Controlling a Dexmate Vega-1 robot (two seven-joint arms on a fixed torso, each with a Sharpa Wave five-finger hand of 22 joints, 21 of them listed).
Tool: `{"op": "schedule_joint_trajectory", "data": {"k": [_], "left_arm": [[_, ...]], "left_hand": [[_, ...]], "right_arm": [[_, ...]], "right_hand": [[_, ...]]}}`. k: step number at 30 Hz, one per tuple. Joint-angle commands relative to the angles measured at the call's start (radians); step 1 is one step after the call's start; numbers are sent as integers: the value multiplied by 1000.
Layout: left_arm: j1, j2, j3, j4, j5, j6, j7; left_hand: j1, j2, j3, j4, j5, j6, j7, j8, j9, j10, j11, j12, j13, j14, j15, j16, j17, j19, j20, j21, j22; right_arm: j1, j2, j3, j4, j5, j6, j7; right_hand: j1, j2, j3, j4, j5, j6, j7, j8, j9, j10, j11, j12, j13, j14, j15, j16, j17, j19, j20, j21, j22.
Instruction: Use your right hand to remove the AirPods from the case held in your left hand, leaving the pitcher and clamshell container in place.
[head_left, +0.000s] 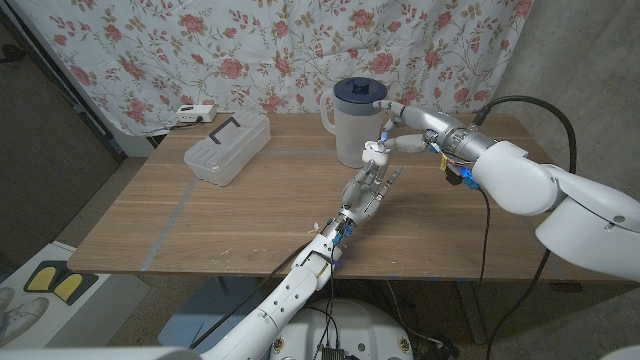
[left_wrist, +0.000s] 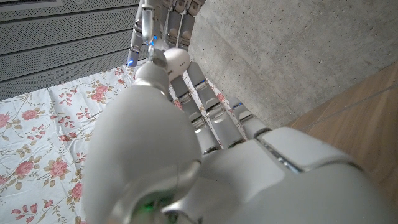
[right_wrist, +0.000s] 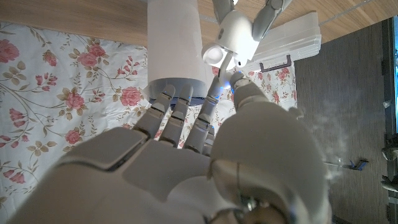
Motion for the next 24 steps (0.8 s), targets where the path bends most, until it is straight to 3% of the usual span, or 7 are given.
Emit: {"op": "schedule_joint_trajectory", "data": {"k": [1, 10, 14, 17, 24], "left_arm": [[4, -4, 1, -2, 2, -6, 11], [32, 9, -7, -53, 2, -24, 17], [60, 20, -24, -92, 24, -84, 24], [71, 34, -28, -107, 6, -67, 49], [108, 35, -44, -130, 11, -134, 35]], "left_hand": [[9, 22, 3, 6, 5, 44, 33, 64, 6, 18, -9, 2, 334, 21, -14, 6, 5, 8, 2, 4, 6], [9, 22, 3, 6, 5, 43, 34, 64, 6, 18, -10, 1, 336, 23, -14, 6, 5, 7, 2, 3, 6], [11, 21, 2, 4, 5, 46, 33, 64, 4, 19, -10, 0, 334, 25, -15, 7, 7, 7, 1, 3, 6], [12, 21, 2, 4, 5, 48, 31, 65, 4, 21, -8, 1, 334, 25, -15, 6, 7, 8, 0, 3, 6], [13, 21, 1, 4, 5, 49, 31, 64, 3, 21, -9, 0, 334, 25, -14, 5, 7, 7, 0, 3, 6]], "right_arm": [[-64, 29, 48, 20, 3, 58, -70], [-106, 54, 90, 41, -10, 72, -125], [-107, 73, 106, 63, -6, 59, -140], [-103, 85, 104, 82, -7, 44, -150], [-60, 111, 69, 139, 0, 31, -158]], "right_hand": [[18, -3, -6, -1, -6, 12, -2, 5, 6, 53, -37, 4, -1, 14, -176, 6, 7, 0, -1, 7, 2], [27, -5, -12, -1, -20, 25, 0, 6, 6, 63, -37, 4, -13, 15, -176, 10, 14, 0, 1, 8, 2], [29, -6, -14, -1, -25, 29, 0, 5, 6, 68, -37, 5, -17, 14, -175, 11, 17, 0, 3, 7, 2], [31, -7, -16, -1, -28, 30, 0, 5, 6, 72, -37, 5, -20, 14, -175, 12, 18, -1, 5, 7, 2], [34, -8, -20, 0, -36, 36, -2, 4, 7, 77, -38, 5, -27, 9, -175, 11, 22, -1, 4, 7, 2]]}}
